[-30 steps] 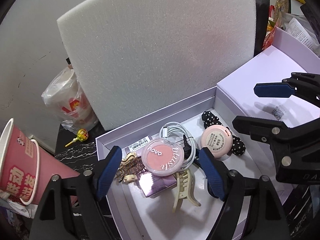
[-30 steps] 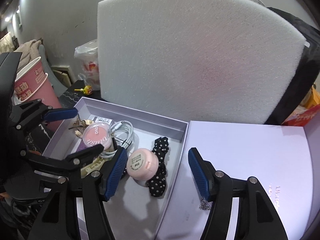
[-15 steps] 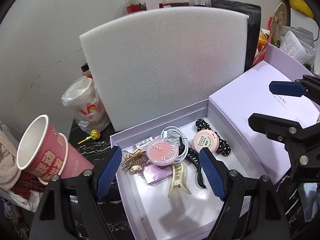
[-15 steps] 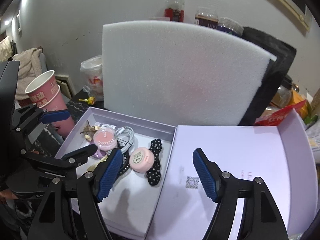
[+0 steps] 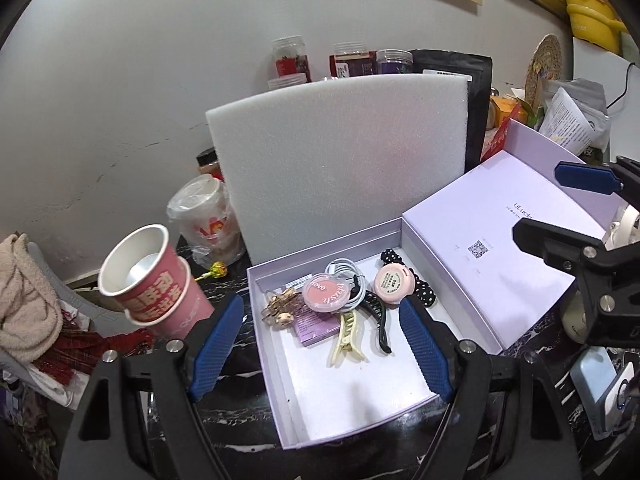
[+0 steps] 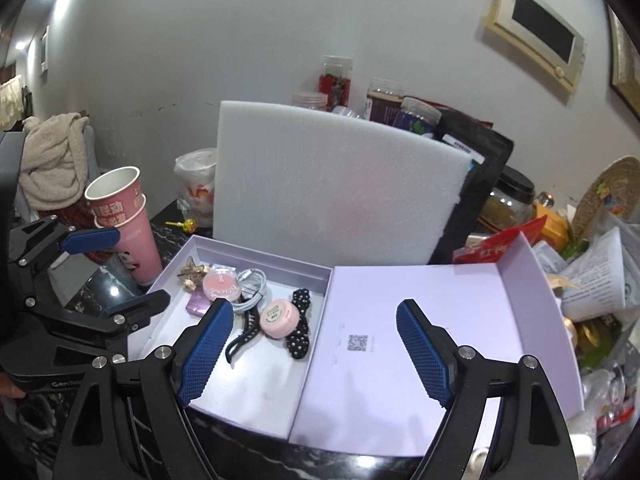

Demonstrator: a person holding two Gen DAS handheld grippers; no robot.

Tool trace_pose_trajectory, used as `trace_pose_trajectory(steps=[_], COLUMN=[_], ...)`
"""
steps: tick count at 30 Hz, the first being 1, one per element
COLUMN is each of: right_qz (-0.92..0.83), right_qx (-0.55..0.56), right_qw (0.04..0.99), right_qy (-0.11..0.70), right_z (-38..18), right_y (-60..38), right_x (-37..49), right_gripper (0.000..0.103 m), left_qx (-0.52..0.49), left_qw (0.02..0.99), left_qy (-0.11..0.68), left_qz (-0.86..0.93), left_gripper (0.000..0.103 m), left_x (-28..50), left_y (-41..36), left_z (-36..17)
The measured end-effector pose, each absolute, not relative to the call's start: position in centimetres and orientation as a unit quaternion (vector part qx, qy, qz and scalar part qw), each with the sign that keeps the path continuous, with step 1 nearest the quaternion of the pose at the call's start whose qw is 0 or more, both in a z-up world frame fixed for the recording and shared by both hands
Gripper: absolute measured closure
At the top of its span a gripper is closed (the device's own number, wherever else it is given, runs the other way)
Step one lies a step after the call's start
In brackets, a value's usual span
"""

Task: Organize rigid objects

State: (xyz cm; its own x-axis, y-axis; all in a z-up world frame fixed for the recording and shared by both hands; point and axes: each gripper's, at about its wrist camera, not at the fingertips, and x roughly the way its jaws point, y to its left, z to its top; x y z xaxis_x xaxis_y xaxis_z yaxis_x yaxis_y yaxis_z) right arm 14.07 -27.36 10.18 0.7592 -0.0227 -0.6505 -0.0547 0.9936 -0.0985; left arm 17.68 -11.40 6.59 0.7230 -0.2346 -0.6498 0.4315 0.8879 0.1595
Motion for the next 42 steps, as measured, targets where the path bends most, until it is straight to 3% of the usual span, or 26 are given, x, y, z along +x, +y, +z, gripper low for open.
trace_pose_trajectory(steps=[19,42], right_qz=[-0.02,-0.022], right_qx=[-0.028,0.007], right_qw=[0.945,0.933], right_qy=[0.327,0.359], right_z=[10.3,7.2], right_y=[-26.5,-25.5], right_x=[5.8,2.1], right_gripper=[0.013,0.013], left_qx=[0.152,0.115], left_qw=[0.925,0.918], left_qy=[0.293,0.334], left_qz=[-0.186,-0.182], left_gripper=[0.023,0.023], left_x=[9.7,7.0], left_y=[-10.2,-8.1], left_z=[7.3,4.8])
